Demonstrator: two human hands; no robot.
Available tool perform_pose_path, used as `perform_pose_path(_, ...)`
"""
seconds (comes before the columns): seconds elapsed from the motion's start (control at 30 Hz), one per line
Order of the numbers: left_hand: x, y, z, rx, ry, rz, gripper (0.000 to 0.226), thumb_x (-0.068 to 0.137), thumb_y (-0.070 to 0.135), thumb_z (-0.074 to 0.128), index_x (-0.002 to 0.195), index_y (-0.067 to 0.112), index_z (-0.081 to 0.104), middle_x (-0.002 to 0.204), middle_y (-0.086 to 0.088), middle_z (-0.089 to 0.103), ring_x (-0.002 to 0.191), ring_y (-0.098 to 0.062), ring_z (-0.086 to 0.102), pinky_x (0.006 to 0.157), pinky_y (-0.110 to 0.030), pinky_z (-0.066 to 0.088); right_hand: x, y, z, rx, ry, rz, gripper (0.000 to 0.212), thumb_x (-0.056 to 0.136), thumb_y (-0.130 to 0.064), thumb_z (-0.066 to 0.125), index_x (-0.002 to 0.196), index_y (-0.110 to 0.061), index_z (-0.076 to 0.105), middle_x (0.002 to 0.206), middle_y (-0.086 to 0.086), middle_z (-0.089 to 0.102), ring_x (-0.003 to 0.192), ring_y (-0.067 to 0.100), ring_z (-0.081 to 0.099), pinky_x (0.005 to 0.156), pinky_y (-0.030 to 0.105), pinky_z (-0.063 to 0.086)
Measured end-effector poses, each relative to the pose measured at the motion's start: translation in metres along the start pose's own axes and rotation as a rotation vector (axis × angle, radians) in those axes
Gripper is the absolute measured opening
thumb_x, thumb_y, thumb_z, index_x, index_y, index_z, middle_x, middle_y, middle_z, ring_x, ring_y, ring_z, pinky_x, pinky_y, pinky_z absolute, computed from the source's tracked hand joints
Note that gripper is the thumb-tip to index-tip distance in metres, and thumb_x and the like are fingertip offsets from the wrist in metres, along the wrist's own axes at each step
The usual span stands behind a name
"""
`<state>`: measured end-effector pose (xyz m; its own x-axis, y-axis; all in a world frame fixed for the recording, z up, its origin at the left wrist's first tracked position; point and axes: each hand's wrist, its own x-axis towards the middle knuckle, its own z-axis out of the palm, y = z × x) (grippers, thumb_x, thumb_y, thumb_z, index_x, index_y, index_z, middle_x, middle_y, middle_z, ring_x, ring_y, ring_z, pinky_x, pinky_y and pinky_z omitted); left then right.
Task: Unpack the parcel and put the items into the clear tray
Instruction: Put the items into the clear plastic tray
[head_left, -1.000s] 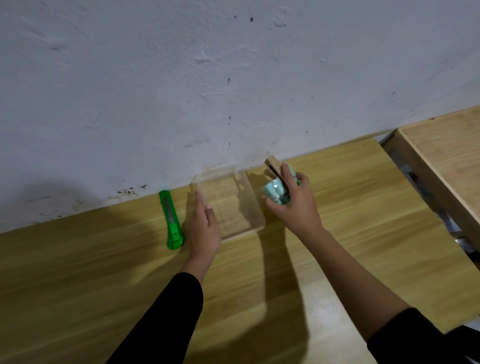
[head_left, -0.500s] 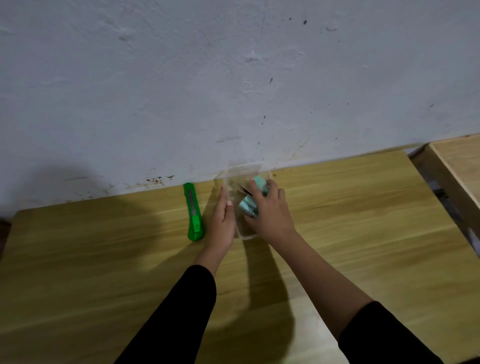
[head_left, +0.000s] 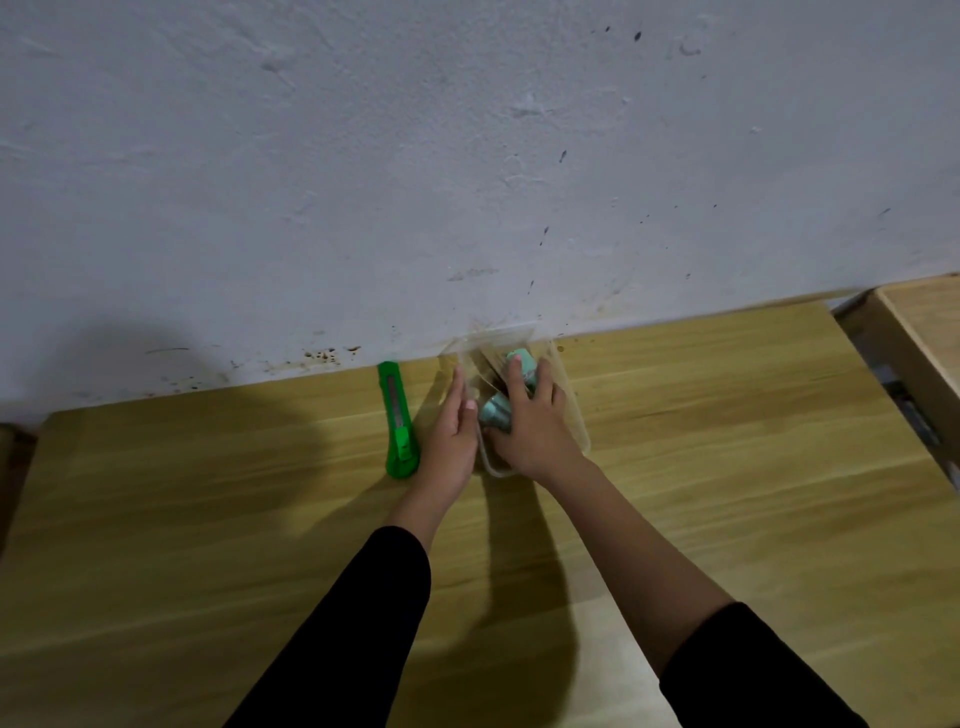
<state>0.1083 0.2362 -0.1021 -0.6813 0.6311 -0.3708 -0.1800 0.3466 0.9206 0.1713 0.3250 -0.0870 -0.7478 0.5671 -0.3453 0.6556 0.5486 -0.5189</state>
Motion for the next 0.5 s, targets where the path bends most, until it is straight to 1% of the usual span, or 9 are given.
perform_pose_path(0.03,-0.001,0.0,0.001,0.026,0.016,0.008,0.051,0.101,0.019,0.032,0.147,0.028,0.014,0.154,0.001,0.022,0.12,0.001,0.044,0.093,-0.006,0.036,-0.001,0.002,-0.004,0.002,-0.031,-0.012,0.089,0.088,-0.031,0.055,0.147,-0.016,-0.01,0.154,0.018,-0.021,0.142,0.039,-0.011,0.115,0.047,0.014)
perform_pose_path(0.07,0.0,0.0,0.003,0.04,0.033,0.01,0.051,0.101,0.018,0.032,0.147,0.027,0.014,0.152,0.002,0.025,0.1,0.013,0.046,0.078,0.003,0.036,-0.002,0.004,-0.007,-0.007,-0.058,-0.03,0.09,0.088,-0.029,0.055,0.147,-0.013,-0.011,0.153,0.018,-0.024,0.143,0.037,-0.015,0.117,0.044,0.011)
perform_pose_path(0.1,-0.001,0.001,0.005,0.043,0.049,0.012,0.05,0.101,0.018,0.031,0.148,0.027,0.015,0.15,0.002,0.029,0.088,0.017,0.041,0.067,0.006,0.035,-0.004,0.006,-0.011,-0.026,-0.078,-0.05,0.091,0.088,-0.027,0.056,0.146,-0.011,-0.011,0.153,0.018,-0.025,0.143,0.035,-0.017,0.117,0.042,0.008)
perform_pose_path(0.13,-0.001,0.001,0.006,0.046,0.063,0.016,0.05,0.101,0.018,0.031,0.147,0.027,0.016,0.15,0.002,0.03,0.089,0.015,0.041,0.065,0.006,0.035,-0.006,0.009,-0.013,-0.056,-0.093,-0.074,0.092,0.087,-0.024,0.057,0.146,-0.008,-0.011,0.153,0.018,-0.024,0.143,0.033,-0.018,0.118,0.041,0.006)
perform_pose_path(0.17,-0.002,0.001,0.007,0.049,0.074,0.019,0.049,0.101,0.018,0.031,0.147,0.028,0.017,0.15,0.003,0.03,0.104,0.008,0.045,0.074,0.004,0.035,-0.009,0.011,-0.015,-0.092,-0.101,-0.1,0.092,0.086,-0.022,0.057,0.146,-0.006,-0.011,0.153,0.018,-0.023,0.143,0.032,-0.018,0.118,0.041,0.005)
perform_pose_path(0.23,-0.002,0.003,0.007,0.036,0.083,0.008,0.049,0.101,0.02,0.03,0.147,0.03,0.017,0.152,0.002,0.028,0.13,-0.01,0.038,0.091,-0.011,0.034,-0.014,0.015,-0.014,-0.148,-0.096,-0.15,0.089,0.086,-0.018,0.057,0.146,-0.005,-0.007,0.155,0.016,-0.018,0.144,0.03,-0.014,0.119,0.039,0.006)
perform_pose_path(0.4,-0.002,0.004,0.004,0.034,0.069,-0.004,0.048,0.101,0.02,0.031,0.147,0.027,0.019,0.153,-0.002,0.027,0.136,-0.014,0.031,0.096,-0.016,0.03,-0.014,0.024,-0.011,-0.092,0.022,-0.194,0.08,0.082,-0.008,0.063,0.147,-0.008,0.016,0.158,0.008,0.004,0.146,0.023,0.008,0.118,0.031,0.019)
perform_pose_path(0.47,-0.002,0.005,0.002,0.04,0.045,-0.011,0.048,0.101,0.019,0.031,0.147,0.026,0.019,0.154,-0.001,0.025,0.135,-0.011,0.032,0.095,-0.012,0.029,-0.011,0.025,-0.007,-0.036,0.105,-0.184,0.078,0.079,-0.007,0.067,0.145,-0.007,0.024,0.157,0.01,0.014,0.144,0.024,0.015,0.117,0.029,0.02)
perform_pose_path(0.5,-0.002,0.005,0.001,0.043,0.033,-0.017,0.048,0.101,0.018,0.031,0.147,0.026,0.018,0.154,0.0,0.024,0.128,-0.006,0.037,0.09,-0.007,0.031,-0.01,0.025,-0.004,-0.005,0.155,-0.177,0.076,0.078,-0.007,0.068,0.143,-0.007,0.028,0.156,0.01,0.019,0.143,0.025,0.019,0.115,0.028,0.021)
